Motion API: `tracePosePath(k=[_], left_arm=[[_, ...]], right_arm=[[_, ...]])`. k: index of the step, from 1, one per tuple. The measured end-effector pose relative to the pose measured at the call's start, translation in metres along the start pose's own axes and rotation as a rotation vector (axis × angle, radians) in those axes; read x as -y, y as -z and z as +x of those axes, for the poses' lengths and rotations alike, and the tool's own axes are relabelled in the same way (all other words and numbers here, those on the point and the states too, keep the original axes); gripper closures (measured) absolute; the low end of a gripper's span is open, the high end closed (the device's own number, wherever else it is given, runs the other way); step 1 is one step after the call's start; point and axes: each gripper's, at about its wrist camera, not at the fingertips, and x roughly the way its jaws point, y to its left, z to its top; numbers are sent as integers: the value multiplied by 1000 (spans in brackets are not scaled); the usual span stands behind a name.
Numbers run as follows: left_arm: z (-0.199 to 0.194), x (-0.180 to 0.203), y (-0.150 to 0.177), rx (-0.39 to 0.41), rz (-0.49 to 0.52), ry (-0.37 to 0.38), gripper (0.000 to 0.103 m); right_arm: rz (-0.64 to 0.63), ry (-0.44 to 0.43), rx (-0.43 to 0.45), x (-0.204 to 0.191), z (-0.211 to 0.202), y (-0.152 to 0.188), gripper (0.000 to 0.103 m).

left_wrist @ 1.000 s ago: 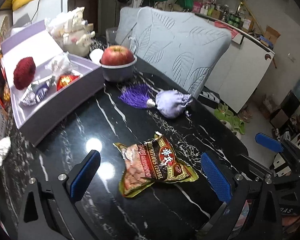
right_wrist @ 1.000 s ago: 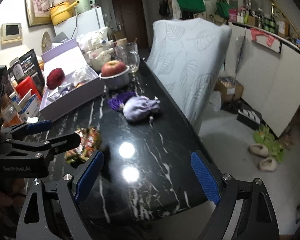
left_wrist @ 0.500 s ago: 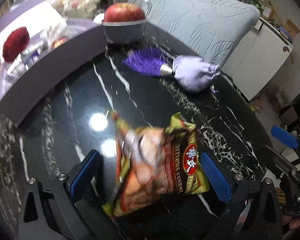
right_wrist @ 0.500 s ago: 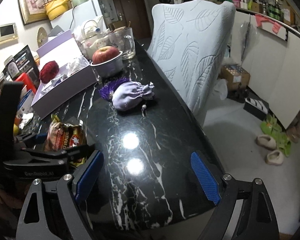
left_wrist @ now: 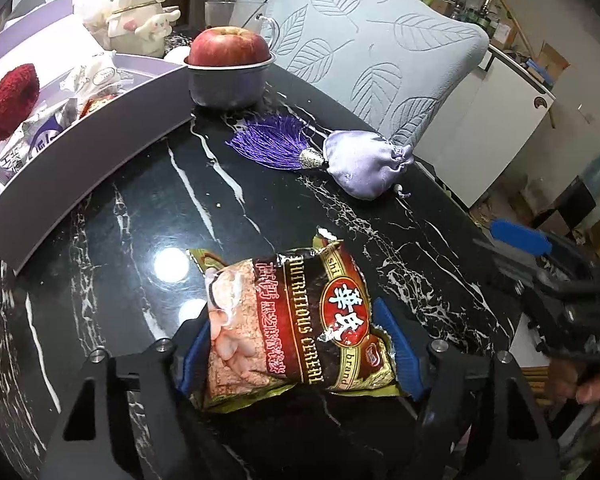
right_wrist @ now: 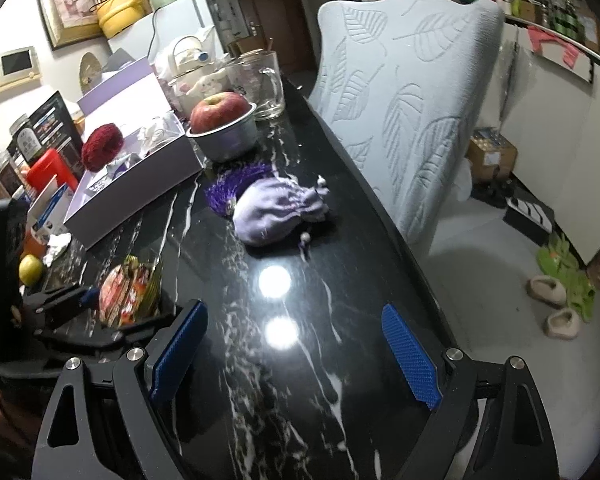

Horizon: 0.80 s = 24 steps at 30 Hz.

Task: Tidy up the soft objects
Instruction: 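Grasp the cereal snack bag with the left gripper while the right grasps the lavender sachet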

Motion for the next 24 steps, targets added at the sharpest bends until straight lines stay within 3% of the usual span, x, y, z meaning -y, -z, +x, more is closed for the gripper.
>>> tracePosePath(k=[12, 15, 24], left_arm=[[-18, -40, 2, 17, -93, -28, 30], [-19, -47, -3, 43, -105, -54, 30], [-20, -62, -14, 70, -124, -90, 30]], right_arm=[[-75, 7, 8, -20, 36, -31, 13], [-91, 9, -1, -28, 47, -38, 0], [-93, 78, -8, -35, 80, -59, 0]])
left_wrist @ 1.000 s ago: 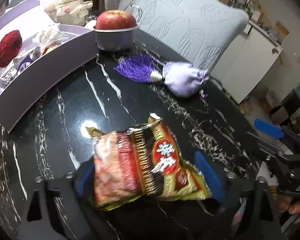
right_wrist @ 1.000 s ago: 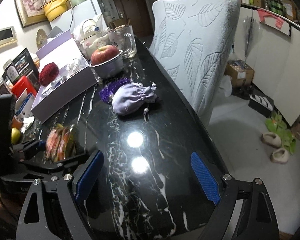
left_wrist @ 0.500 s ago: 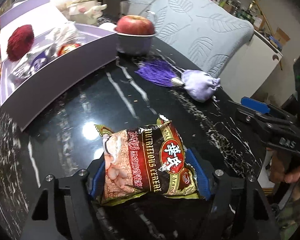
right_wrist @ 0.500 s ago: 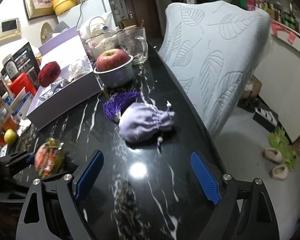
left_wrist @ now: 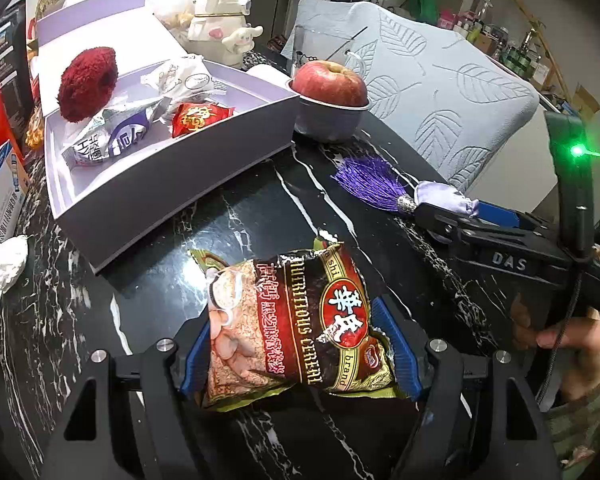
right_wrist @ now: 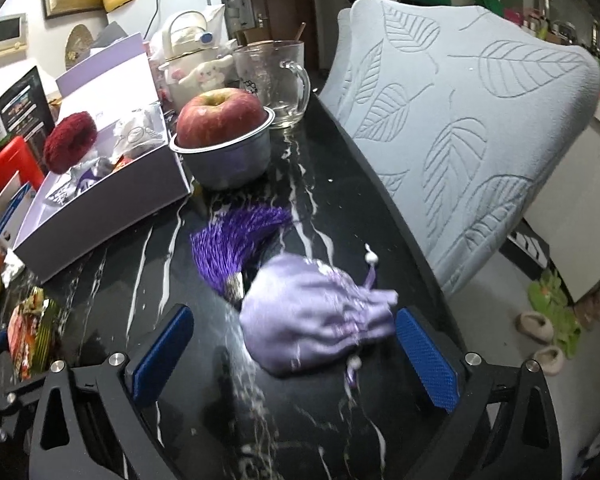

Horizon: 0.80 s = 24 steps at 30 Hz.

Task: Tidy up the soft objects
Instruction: 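Grasp the cereal snack bag with the left gripper while the right grasps the lavender sachet, then lift the cereal bag and sachet with both grippers toward the lavender box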

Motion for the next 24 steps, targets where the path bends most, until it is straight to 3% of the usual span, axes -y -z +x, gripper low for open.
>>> tracePosePath(k=[9, 13, 17, 24], left_arm=[[7, -6, -3, -17, -14, -7, 30], [10, -5, -3, -24, -16, -4, 30], [9, -4, -4, -20, -10, -8, 30], [5, -5, -2, -17, -16, -13, 30]], right_arm=[[-10, 39, -19, -3, 22, -6, 1], [3, 27, -25, 1, 22, -6, 25], [-12, 12, -13, 1, 18, -5, 33], [-12, -54, -27, 0, 3, 9, 36]])
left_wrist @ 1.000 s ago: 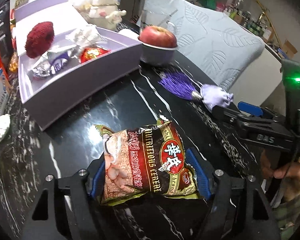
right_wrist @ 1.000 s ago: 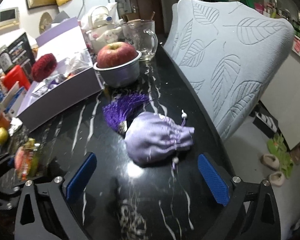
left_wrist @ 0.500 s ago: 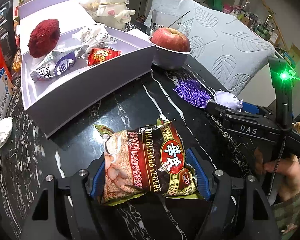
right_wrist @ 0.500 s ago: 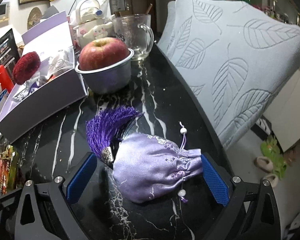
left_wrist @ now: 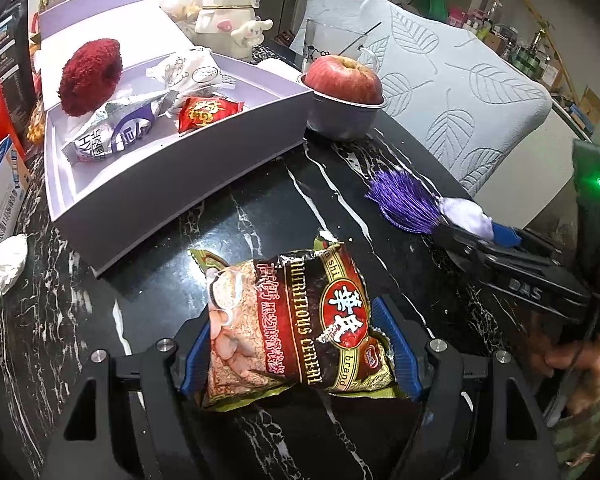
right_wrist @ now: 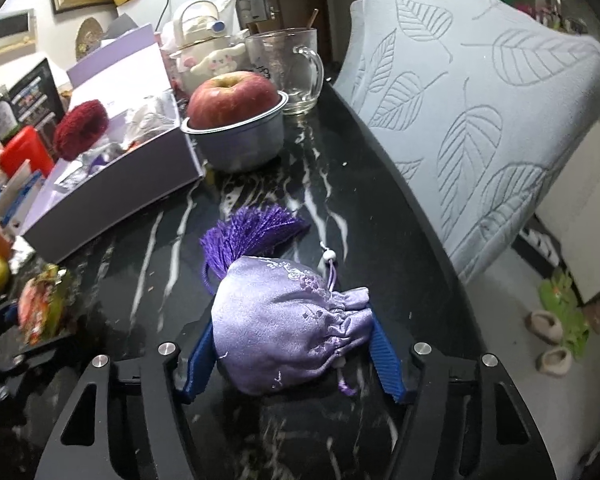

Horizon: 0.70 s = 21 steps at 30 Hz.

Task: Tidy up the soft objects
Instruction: 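Lift the cereal bag and sachet with both grippers toward the lavender box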

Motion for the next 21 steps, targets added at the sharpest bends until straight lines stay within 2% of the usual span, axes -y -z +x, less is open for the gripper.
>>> tracePosePath(k=[8, 21], left_arm=[[-6, 2, 7, -1, 11, 3, 30], [-37, 5, 25, 57, 26, -3, 30]], right_arm=[[22, -40, 3, -1, -26, 20, 36], [23, -108, 50, -18, -70, 47, 36]])
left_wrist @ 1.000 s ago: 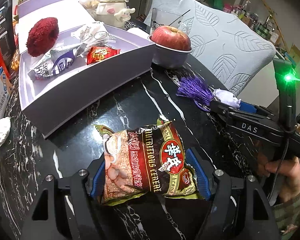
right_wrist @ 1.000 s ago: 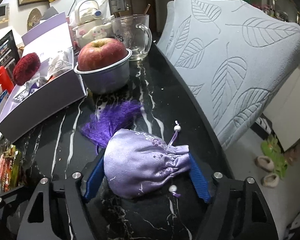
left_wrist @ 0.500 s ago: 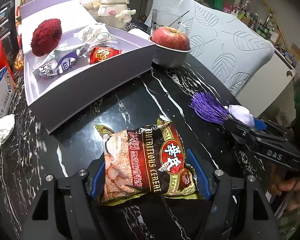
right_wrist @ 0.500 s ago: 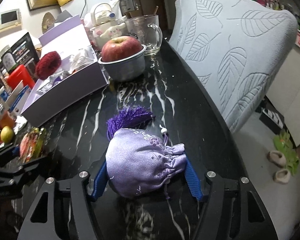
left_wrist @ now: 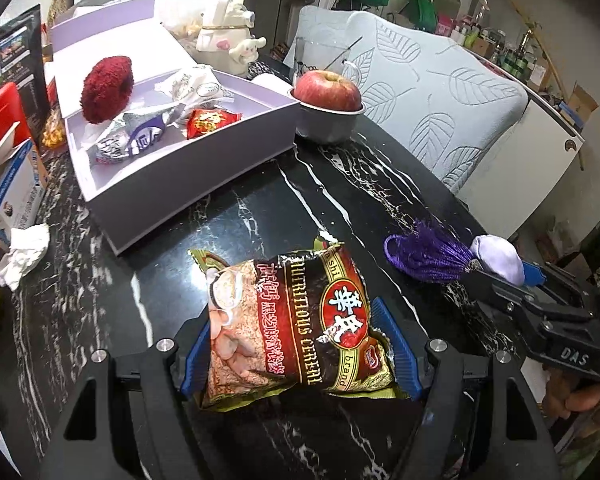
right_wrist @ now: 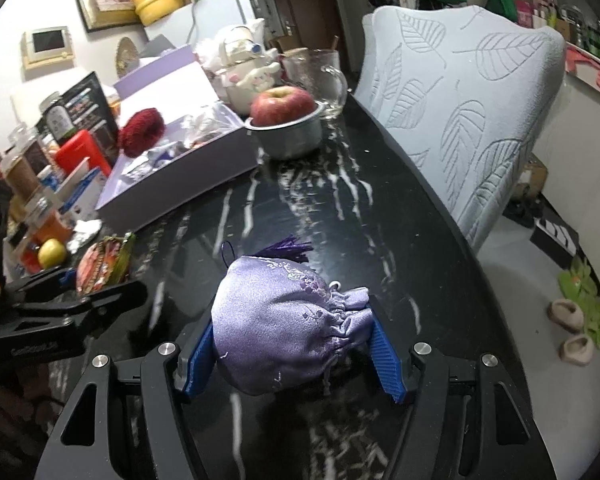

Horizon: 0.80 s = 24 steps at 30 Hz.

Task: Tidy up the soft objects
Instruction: 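Lift the cereal bag and sachet with both grippers toward the lavender box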

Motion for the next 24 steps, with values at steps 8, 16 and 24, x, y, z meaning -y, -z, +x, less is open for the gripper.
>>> tracePosePath(k=[8, 16, 24], left_arm=[[-25, -2, 13, 45, -8, -22, 30], [-53, -8, 24, 107, -25, -54, 30], [-81, -16, 18, 190, -33, -90, 30]], right_arm=[[-29, -58, 36, -21, -23, 10, 36], [-66, -127, 75, -42, -46, 19, 36], [-134, -196, 121, -69, -63, 16, 36]])
